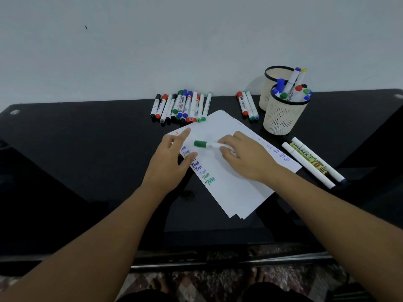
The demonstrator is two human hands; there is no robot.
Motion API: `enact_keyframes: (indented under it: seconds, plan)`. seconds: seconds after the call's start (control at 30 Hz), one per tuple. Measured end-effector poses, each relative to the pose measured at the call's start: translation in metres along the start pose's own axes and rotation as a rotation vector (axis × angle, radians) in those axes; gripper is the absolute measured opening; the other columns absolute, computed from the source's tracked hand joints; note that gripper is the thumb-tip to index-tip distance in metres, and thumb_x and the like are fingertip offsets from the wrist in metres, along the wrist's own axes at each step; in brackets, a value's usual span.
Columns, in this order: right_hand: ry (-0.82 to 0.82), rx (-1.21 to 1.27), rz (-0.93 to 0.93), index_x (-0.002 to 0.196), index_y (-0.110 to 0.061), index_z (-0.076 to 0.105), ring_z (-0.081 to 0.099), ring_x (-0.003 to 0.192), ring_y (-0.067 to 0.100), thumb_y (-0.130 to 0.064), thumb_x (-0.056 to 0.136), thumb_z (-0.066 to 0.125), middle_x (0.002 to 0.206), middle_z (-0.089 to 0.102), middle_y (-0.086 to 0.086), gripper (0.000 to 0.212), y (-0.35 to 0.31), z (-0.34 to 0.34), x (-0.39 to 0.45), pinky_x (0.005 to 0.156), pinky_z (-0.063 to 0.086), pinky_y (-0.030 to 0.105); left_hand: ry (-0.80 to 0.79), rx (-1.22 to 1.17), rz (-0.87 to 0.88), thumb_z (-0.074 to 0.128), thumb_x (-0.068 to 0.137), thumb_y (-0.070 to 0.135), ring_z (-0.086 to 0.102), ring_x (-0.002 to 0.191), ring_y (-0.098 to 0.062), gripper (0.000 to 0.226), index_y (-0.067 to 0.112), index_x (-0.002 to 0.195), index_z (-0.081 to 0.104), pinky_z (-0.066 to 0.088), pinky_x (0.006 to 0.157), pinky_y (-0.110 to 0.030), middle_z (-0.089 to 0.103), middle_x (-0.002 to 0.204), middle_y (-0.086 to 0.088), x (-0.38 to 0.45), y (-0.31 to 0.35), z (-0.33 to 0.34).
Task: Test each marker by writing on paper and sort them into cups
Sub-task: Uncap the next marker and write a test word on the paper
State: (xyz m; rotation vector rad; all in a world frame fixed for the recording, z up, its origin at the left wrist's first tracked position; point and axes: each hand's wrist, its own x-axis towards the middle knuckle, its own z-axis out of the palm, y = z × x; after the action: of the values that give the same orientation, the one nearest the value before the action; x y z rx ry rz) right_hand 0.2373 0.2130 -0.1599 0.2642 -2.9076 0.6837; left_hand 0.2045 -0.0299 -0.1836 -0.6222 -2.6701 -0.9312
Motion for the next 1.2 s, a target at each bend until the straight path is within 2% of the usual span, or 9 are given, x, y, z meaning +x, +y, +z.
enact_keyframes:
  seconds: [0.1, 0.2, 0.37, 0.53, 0.63, 0.77, 0.9, 1.03, 1.2]
  plan:
    - [-0.056, -0.039, -0.125, 0.131, -0.028, 0.06, 0.05, 0.094, 0.013, -0.036, 0.108, 0.046, 0.101, 0.051, -0.01, 0.029, 0.003, 0.001, -0.007, 0.083, 0.039, 0.037, -0.004, 0.037, 0.068, 0.06, 0.101, 0.036, 0.055, 0.104, -0.012, 0.051, 0.029, 0.15, 0.047, 0.052, 0.084, -0.032, 0.054, 0.124, 0.004, 0.0, 0.0, 0.002]
    - [-0.098, -0.069, -0.152, 0.131, -0.027, 0.057, 0.05, 0.095, 0.015, -0.035, 0.108, 0.044, 0.105, 0.059, -0.009, 0.027, 0.0, 0.003, -0.009, 0.082, 0.034, 0.036, 0.018, 0.054, 0.148, 0.061, 0.101, 0.026, 0.058, 0.104, -0.015, 0.03, 0.016, 0.128, 0.067, 0.054, 0.085, -0.041, 0.065, 0.115, 0.002, -0.001, -0.003, 0.005]
    - [-0.073, -0.236, -0.219, 0.125, -0.024, 0.052, 0.054, 0.088, 0.019, -0.038, 0.105, 0.045, 0.098, 0.059, -0.005, 0.025, -0.02, -0.002, 0.001, 0.081, 0.04, 0.038, 0.032, 0.059, 0.174, 0.061, 0.101, 0.024, 0.056, 0.096, -0.014, 0.022, 0.014, 0.12, 0.065, 0.053, 0.078, -0.036, 0.066, 0.11, 0.001, -0.004, 0.0, 0.003]
    - [-0.165, -0.349, -0.228, 0.138, -0.027, 0.047, 0.054, 0.083, 0.02, -0.038, 0.11, 0.034, 0.106, 0.06, -0.002, 0.033, -0.038, -0.002, 0.016, 0.071, 0.041, 0.038, 0.054, 0.035, 0.213, 0.062, 0.1, 0.021, 0.057, 0.094, -0.016, 0.022, 0.011, 0.12, 0.065, 0.053, 0.076, -0.036, 0.066, 0.107, -0.002, -0.007, 0.003, 0.001]
    - [-0.19, -0.308, -0.218, 0.134, -0.027, 0.048, 0.058, 0.088, 0.022, -0.04, 0.11, 0.032, 0.104, 0.058, 0.0, 0.031, -0.038, -0.002, 0.016, 0.073, 0.048, 0.04, 0.063, 0.031, 0.227, 0.064, 0.099, 0.021, 0.057, 0.096, -0.016, 0.023, 0.011, 0.12, 0.065, 0.052, 0.078, -0.034, 0.066, 0.108, -0.002, -0.007, 0.003, 0.002]
    - [-0.185, -0.343, -0.212, 0.127, -0.033, 0.052, 0.059, 0.087, 0.019, -0.048, 0.11, 0.028, 0.094, 0.057, -0.006, 0.033, -0.034, 0.002, 0.016, 0.065, 0.04, 0.036, 0.071, 0.056, 0.264, 0.068, 0.097, 0.022, 0.058, 0.098, -0.018, 0.026, 0.01, 0.121, 0.069, 0.051, 0.079, -0.032, 0.07, 0.107, -0.003, -0.007, 0.0, 0.004]
    - [-0.125, -0.418, -0.227, 0.119, -0.035, 0.057, 0.059, 0.077, 0.017, -0.053, 0.109, 0.026, 0.085, 0.062, -0.008, 0.037, -0.033, 0.004, 0.014, 0.06, 0.045, 0.034, 0.054, 0.062, 0.278, 0.067, 0.098, 0.022, 0.06, 0.097, -0.021, 0.026, 0.009, 0.121, 0.07, 0.053, 0.078, -0.037, 0.072, 0.105, -0.004, -0.007, 0.0, 0.003]
    - [-0.082, -0.468, -0.187, 0.122, -0.043, 0.057, 0.054, 0.067, 0.015, -0.065, 0.105, 0.022, 0.074, 0.057, -0.009, 0.044, -0.033, 0.001, 0.012, 0.052, 0.032, 0.029, 0.03, 0.058, 0.265, 0.064, 0.1, 0.021, 0.06, 0.098, -0.022, 0.025, 0.009, 0.122, 0.068, 0.054, 0.08, -0.041, 0.071, 0.105, -0.005, -0.008, 0.0, 0.001]
    - [-0.159, -0.499, -0.161, 0.138, -0.039, 0.048, 0.063, 0.083, 0.019, -0.064, 0.105, 0.025, 0.094, 0.068, -0.005, 0.047, -0.037, -0.004, 0.019, 0.06, 0.045, 0.032, -0.005, 0.023, 0.195, 0.063, 0.1, 0.023, 0.055, 0.098, -0.018, 0.024, 0.01, 0.12, 0.066, 0.053, 0.081, -0.041, 0.067, 0.105, -0.002, -0.007, 0.002, 0.001]
